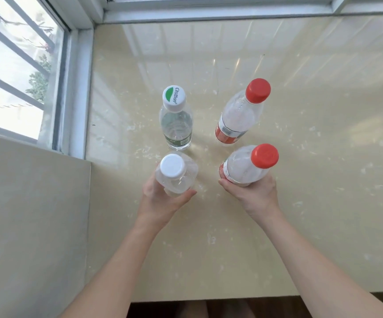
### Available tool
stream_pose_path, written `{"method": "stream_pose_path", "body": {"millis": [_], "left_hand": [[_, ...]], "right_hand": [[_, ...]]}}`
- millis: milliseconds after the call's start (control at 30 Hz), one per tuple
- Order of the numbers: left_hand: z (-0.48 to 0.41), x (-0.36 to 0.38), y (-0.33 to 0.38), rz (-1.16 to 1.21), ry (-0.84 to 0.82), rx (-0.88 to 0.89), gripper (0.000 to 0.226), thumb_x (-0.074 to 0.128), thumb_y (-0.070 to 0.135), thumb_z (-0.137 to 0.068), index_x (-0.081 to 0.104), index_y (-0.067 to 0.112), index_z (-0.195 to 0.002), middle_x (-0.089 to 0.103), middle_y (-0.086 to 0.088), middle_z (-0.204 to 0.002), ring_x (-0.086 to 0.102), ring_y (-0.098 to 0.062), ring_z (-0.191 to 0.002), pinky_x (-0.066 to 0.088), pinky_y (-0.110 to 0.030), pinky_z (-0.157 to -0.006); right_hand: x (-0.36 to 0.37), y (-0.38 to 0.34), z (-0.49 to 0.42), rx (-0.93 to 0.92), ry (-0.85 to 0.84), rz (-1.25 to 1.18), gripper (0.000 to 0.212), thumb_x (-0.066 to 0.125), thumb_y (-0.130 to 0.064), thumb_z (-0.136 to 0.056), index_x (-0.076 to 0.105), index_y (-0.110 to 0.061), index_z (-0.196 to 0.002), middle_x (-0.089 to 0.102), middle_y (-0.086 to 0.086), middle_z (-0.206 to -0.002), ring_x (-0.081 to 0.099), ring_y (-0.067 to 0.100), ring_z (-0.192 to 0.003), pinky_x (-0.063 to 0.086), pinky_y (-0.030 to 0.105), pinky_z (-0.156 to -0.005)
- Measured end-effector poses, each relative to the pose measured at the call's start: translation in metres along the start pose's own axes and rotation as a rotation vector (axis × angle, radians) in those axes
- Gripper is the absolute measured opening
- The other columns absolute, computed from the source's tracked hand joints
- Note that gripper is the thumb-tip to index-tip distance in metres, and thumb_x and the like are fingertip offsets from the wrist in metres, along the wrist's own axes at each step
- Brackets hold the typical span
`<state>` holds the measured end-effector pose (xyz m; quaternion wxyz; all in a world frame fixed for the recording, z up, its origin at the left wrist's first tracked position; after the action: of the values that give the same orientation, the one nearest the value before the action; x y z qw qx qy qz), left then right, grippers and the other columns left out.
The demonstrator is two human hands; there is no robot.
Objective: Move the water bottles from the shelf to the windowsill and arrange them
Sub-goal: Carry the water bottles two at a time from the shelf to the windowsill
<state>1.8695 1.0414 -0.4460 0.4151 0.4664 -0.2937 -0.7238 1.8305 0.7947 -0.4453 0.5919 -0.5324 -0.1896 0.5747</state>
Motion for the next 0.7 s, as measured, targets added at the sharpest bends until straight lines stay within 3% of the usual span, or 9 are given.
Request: {"method": "stream_pose_path", "body": {"millis": [167,333,400,500,600,700], "left_hand": [[0.004,0.001,0.003,-0.057,0.013,0.011,0.072,0.089,0.034,-0.064,0.057,0.024,-0.128,0.064,0.014,-0.115,0.057,-0.003,-0.11,0.036,0.002,-0.082],[0.007,-0.001,0.0,-0.129,0.038,0.017,0.078,0.09,0.033,-0.063,0.054,0.022,-0.131,0.057,0.022,-0.111,0.047,0.01,-0.101,0.031,0.007,-0.076],[0.01,-0.005,-0.004,-0.178,0.028,-0.013,0.078,0.09,0.032,-0.064,0.051,0.023,-0.131,0.052,0.027,-0.106,0.047,0.006,-0.101,0.036,-0.002,-0.077],[0.019,-0.015,-0.004,-0.412,-0.018,-0.018,0.08,0.084,0.031,-0.07,0.041,0.024,-0.137,0.05,0.012,-0.116,0.052,-0.016,-0.109,0.043,-0.029,-0.08],[0.038,-0.041,0.011,-0.615,0.0,-0.046,0.09,0.076,0.041,-0.076,0.026,0.033,-0.15,0.041,0.004,-0.143,0.046,-0.023,-0.126,0.044,-0.038,-0.095],[0.062,-0.065,0.052,-0.68,0.031,0.008,0.09,0.071,0.047,-0.079,0.02,0.036,-0.152,0.035,0.006,-0.152,0.04,-0.02,-0.132,0.037,-0.039,-0.106]], "right_hand": [[-0.001,0.004,0.007,-0.029,0.017,-0.002,0.054,0.095,-0.023,-0.061,0.07,-0.018,-0.109,0.074,-0.013,-0.1,0.068,0.002,-0.095,0.049,0.013,-0.079],[0.0,-0.001,0.008,-0.042,-0.015,0.009,0.062,0.095,-0.019,-0.062,0.065,-0.022,-0.116,0.07,-0.019,-0.103,0.063,-0.008,-0.095,0.042,0.003,-0.076],[-0.002,-0.001,0.01,-0.03,-0.047,0.06,0.072,0.093,-0.017,-0.062,0.059,-0.024,-0.125,0.066,-0.02,-0.112,0.059,-0.008,-0.099,0.04,0.004,-0.079],[-0.014,0.001,0.021,0.021,-0.098,0.269,0.087,0.084,-0.013,-0.068,0.043,-0.03,-0.142,0.053,-0.014,-0.13,0.049,0.006,-0.115,0.041,0.017,-0.076],[-0.034,-0.008,0.04,0.052,-0.222,0.615,0.088,0.072,-0.016,-0.077,0.028,-0.028,-0.152,0.041,-0.003,-0.143,0.042,0.02,-0.13,0.044,0.032,-0.086],[-0.065,-0.04,0.055,-0.004,-0.241,0.861,0.08,0.064,-0.023,-0.085,0.025,-0.025,-0.155,0.038,-0.001,-0.148,0.037,0.021,-0.137,0.042,0.035,-0.101]]}}
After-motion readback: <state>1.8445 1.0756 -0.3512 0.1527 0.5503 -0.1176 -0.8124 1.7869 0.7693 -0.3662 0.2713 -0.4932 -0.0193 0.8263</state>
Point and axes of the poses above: each hand's wrist, its own z-axis away from the middle knuckle, its own x-axis out of the palm, y = z × x, the point moved 8 cm from there along -z, towards the middle knuckle
